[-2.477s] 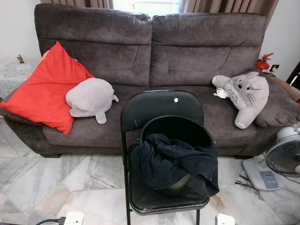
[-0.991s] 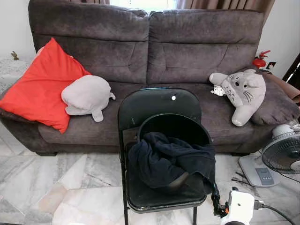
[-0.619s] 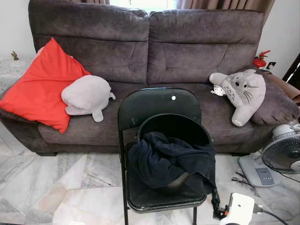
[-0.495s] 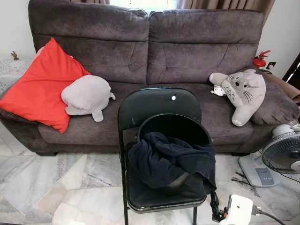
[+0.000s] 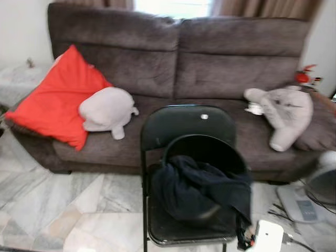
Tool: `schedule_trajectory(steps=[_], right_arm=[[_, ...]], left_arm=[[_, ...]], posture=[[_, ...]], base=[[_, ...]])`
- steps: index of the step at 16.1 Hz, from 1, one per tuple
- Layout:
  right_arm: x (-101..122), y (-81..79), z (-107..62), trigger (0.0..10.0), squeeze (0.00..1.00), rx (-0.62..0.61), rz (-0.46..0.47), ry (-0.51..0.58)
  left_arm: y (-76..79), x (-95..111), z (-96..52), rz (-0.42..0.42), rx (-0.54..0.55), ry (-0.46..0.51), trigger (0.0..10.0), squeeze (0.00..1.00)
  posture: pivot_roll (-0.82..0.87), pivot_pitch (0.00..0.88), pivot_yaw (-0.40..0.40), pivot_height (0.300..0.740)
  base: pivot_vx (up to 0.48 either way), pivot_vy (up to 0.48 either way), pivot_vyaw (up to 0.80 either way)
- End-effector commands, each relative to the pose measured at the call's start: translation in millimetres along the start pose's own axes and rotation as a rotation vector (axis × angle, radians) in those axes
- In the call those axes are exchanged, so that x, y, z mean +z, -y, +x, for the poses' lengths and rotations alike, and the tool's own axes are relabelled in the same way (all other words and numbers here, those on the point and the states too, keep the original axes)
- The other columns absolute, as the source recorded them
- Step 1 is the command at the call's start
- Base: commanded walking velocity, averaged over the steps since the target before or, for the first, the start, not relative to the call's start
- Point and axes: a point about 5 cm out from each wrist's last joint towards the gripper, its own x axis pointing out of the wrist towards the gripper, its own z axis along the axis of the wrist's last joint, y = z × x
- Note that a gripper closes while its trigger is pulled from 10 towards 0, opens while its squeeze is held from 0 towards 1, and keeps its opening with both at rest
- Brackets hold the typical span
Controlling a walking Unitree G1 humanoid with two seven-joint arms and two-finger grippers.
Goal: Hang hanger
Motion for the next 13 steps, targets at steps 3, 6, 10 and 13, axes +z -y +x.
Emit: schedule_trajectory(steps=[3, 6, 10, 13], right_arm=[[5.9, -4.8, -1.4, 10.0, 0.00, 0.064, -0.049, 0.022], [8.3, -7.3, -5.1, 10.0, 0.00, 0.078, -0.063, 0.032], [14.5, -3.9, -13.6, 10.0, 0.00, 0.050, -0.058, 0.051], [26.3, 0.3, -19.8, 10.0, 0.00, 0.012, -0.121, 0.105]], left_arm=[[0.2, -1.9, -0.4, -0.002, -0.004, -0.009, 10.0, 0.00], [0.9, -2.2, -0.4, -0.001, -0.010, -0.010, 10.0, 0.00], [1.7, -3.9, -0.5, 0.016, -0.019, -0.028, 10.0, 0.00], [1.7, -3.9, -0.4, 0.023, -0.025, -0.032, 10.0, 0.00]], posture=[[-0.05, 0.055, -0.030, 0.740], [-0.05, 0.060, -0.029, 0.740], [-0.06, 0.066, -0.024, 0.740], [-0.06, 0.069, -0.023, 0.740]], base=[[0.204, 0.000, 0.00], [0.000, 0.000, 0.00], [0.000, 0.000, 0.00], [0.000, 0.000, 0.00]])
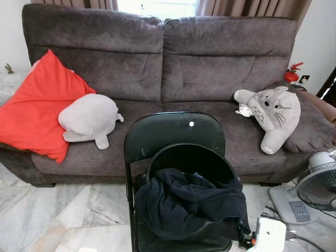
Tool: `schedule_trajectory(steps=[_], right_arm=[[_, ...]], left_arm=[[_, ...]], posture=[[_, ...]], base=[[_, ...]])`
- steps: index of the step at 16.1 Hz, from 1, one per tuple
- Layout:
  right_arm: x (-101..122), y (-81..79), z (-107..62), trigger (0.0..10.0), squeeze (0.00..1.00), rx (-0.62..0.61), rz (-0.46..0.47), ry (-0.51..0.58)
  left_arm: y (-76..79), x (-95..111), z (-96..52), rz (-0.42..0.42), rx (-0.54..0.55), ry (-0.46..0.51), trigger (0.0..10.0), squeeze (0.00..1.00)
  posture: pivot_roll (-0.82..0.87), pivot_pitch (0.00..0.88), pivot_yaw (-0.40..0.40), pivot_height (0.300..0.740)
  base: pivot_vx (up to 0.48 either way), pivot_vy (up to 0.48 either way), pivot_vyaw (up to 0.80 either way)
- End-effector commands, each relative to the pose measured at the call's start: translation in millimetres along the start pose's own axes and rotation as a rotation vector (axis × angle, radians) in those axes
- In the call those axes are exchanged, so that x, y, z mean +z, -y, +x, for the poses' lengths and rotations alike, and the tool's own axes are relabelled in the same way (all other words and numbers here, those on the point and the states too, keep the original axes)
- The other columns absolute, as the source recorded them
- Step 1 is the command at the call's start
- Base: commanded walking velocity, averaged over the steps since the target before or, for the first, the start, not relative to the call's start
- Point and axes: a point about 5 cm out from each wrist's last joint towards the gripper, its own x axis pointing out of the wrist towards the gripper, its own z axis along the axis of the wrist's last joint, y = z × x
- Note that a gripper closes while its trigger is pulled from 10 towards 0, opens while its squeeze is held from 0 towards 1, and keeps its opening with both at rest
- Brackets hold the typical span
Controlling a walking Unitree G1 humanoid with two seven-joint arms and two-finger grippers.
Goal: Hang hanger
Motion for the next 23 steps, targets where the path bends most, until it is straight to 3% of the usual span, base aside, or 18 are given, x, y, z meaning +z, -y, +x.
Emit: schedule_trajectory(steps=[1, 4, 11, 14, 16, 18, 23], right_arm=[[7.1, 7.8, -2.6, 10.0, 0.00, -0.058, -0.020, 0.023], [5.3, 21.5, 2.8, 10.0, 0.00, -0.127, -0.047, 0.007], [1.4, 28.0, 26.4, 10.0, 0.00, -0.147, -0.112, -0.049], [-2.8, 22.6, 16.5, 10.0, 0.00, -0.103, -0.149, -0.057], [-13.8, 21.3, 1.3, 10.0, 0.00, -0.107, -0.160, -0.115], [-25.3, 18.4, -3.0, 10.0, 0.00, -0.081, -0.201, -0.192], [-39.5, 28.9, 32.9, 10.0, 0.00, -0.084, -0.186, -0.289]], left_arm=[[0.1, -6.1, -1.3, 0.002, -0.002, -0.032, 10.0, 0.00], [1.6, -6.6, -1.1, 0.006, -0.009, -0.037, 10.0, 0.00], [1.1, -11.1, -2.3, 0.003, -0.005, -0.059, 10.0, 0.00], [-0.5, -13.4, -3.3, -0.001, -0.001, -0.065, 10.0, 0.00], [-1.6, -15.5, -4.1, -0.003, 0.001, -0.073, 10.0, 0.00], [-1.3, -15.8, -4.2, -0.003, -0.001, -0.074, 10.0, 0.00], [2.2, -12.9, -2.5, 0.008, -0.008, -0.068, 10.0, 0.00]], posture=[[-0.07, 0.069, -0.022, 0.740], [-0.07, 0.069, -0.021, 0.740], [-0.05, 0.068, -0.025, 0.740], [-0.05, 0.070, -0.028, 0.740], [-0.06, 0.069, -0.029, 0.740], [-0.06, 0.067, -0.027, 0.740], [-0.03, 0.056, -0.036, 0.740]], base=[[0.000, 0.000, 0.00], [0.000, 0.000, 0.00], [0.000, 0.000, 0.00], [0.000, 0.000, 0.00], [0.000, 0.000, 0.00], [0.000, 0.000, 0.00], [0.000, 0.000, 0.00]])
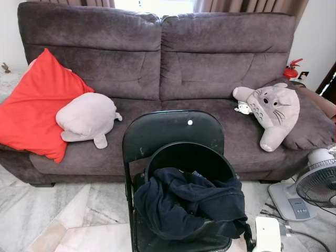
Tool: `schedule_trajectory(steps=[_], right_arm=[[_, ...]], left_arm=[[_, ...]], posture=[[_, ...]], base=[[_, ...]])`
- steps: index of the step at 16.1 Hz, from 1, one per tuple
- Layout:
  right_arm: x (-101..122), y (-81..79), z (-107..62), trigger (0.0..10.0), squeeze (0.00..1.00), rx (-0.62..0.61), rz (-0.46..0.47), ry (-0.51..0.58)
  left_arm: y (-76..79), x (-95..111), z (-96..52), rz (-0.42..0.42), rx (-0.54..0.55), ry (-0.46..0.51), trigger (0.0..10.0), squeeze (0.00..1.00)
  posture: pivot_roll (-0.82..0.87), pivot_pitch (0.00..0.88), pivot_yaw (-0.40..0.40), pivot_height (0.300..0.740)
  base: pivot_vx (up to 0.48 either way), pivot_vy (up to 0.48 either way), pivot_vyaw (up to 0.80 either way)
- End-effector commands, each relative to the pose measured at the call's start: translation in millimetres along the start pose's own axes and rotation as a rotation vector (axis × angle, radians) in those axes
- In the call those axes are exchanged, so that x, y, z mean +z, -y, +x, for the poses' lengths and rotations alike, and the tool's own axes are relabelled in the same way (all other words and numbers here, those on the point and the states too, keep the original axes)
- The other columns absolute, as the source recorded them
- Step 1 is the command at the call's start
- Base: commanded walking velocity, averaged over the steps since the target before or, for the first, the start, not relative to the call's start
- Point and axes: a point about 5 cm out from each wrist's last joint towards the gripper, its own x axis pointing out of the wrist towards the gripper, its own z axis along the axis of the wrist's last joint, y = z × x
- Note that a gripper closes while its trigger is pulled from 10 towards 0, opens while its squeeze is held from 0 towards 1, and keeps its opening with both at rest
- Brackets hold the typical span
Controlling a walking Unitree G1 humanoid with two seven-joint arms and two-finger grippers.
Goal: Hang hanger
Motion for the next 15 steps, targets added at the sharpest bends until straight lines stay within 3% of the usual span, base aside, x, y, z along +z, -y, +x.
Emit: schedule_trajectory(steps=[1, 5, 8, 10, 15], right_arm=[[-7.0, 1.3, 1.5, 10.0, 0.00, 0.017, 0.027, -0.021], [-4.7, -13.6, 8.4, 10.0, 0.00, 0.148, 0.058, -0.006], [-7.3, -26.2, 2.2, 10.0, 0.00, 0.225, 0.055, 0.018], [-7.4, -24.7, -0.4, 10.0, 0.00, 0.203, 0.064, 0.037], [1.7, -3.4, -16.6, 10.0, 0.00, 0.011, 0.133, 0.124]], left_arm=[[0.5, -4.0, -0.6, 0.002, 0.003, -0.021, 10.0, 0.00], [-2.3, -7.2, -1.9, 0.002, 0.012, -0.032, 10.0, 0.00], [-4.8, -7.8, -2.6, 0.006, 0.013, -0.033, 10.0, 0.00], [-5.0, -7.3, -2.6, 0.007, 0.011, -0.031, 10.0, 0.00], [-1.8, -7.1, -1.9, 0.013, 0.002, -0.032, 10.0, 0.00]], posture=[[-0.03, 0.055, -0.035, 0.740], [-0.03, 0.054, -0.028, 0.740], [-0.03, 0.058, -0.027, 0.740], [-0.03, 0.063, -0.027, 0.740], [-0.04, 0.069, -0.028, 0.740]], base=[[0.000, 0.000, 0.00], [0.000, 0.000, 0.00], [0.000, 0.000, 0.00], [0.000, 0.000, 0.00], [0.000, 0.000, 0.00]])
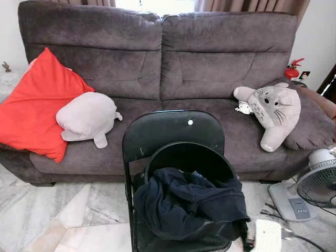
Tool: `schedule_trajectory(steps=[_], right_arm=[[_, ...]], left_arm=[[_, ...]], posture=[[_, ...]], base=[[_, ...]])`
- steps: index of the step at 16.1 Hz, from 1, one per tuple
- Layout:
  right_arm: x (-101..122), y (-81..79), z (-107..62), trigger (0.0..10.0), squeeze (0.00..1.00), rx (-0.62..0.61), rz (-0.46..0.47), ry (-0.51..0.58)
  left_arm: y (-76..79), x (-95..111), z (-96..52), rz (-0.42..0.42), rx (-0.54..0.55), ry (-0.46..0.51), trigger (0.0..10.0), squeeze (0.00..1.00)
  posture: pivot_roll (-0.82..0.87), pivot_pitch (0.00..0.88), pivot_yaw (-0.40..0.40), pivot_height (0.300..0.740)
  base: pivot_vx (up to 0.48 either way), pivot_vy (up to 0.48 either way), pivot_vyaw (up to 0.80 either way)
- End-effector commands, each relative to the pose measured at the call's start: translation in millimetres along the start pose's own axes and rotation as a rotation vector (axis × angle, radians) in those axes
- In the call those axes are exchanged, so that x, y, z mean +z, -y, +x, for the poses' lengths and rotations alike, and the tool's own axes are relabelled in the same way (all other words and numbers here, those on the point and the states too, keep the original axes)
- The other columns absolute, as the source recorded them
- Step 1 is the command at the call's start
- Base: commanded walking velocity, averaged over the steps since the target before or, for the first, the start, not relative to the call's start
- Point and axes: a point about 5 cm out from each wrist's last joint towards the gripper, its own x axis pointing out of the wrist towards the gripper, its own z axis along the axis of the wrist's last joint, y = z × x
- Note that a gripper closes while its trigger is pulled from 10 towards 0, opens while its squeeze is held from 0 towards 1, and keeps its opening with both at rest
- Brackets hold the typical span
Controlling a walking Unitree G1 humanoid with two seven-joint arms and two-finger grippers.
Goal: Hang hanger
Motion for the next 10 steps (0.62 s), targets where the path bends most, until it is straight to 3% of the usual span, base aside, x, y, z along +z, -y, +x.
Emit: schedule_trajectory(steps=[1, 10], right_arm=[[5.7, 5.5, -1.3, 10.0, 0.00, -0.036, 0.019, 0.022], [20.0, 11.4, 9.7, 10.0, 0.00, -0.039, -0.031, 0.041]], left_arm=[[0.8, -4.6, -0.9, 0.010, -0.003, -0.022, 10.0, 0.00], [0.9, -5.6, -1.1, 0.015, -0.005, -0.027, 10.0, 0.00]], posture=[[-0.05, 0.070, -0.027, 0.740], [-0.05, 0.068, -0.025, 0.740]], base=[[0.000, 0.000, 0.00], [0.000, 0.000, 0.00]])
